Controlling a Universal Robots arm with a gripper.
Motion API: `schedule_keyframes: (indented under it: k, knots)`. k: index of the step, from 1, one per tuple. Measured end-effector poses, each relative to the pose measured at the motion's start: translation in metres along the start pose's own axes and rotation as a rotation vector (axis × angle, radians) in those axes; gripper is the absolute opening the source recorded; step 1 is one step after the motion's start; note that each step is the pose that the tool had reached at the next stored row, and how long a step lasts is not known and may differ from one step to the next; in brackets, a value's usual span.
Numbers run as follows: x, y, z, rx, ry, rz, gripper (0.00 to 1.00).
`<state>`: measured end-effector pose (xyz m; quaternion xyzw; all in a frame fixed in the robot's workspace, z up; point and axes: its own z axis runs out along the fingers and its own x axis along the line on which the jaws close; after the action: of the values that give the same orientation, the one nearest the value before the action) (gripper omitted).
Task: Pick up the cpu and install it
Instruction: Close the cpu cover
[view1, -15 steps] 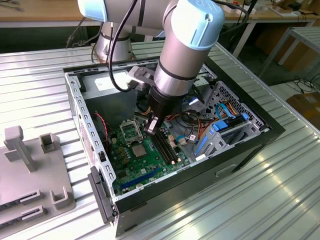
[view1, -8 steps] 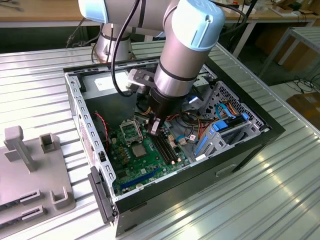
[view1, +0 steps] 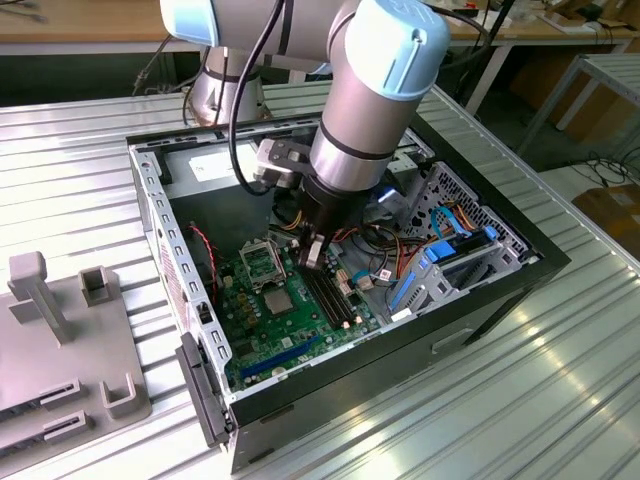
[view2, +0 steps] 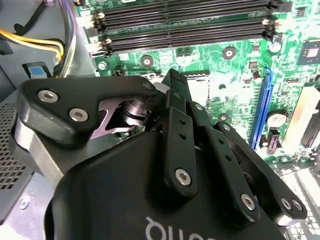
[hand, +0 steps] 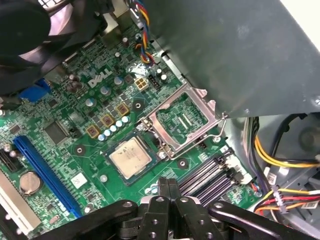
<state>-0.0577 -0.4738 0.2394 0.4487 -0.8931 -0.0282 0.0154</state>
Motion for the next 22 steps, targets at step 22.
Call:
schedule_keyframes:
  k: [22]
  knots:
    - [-0.0062, 0.0038, 0.0004, 0.0003, 0.0073, -0.115, 0.11]
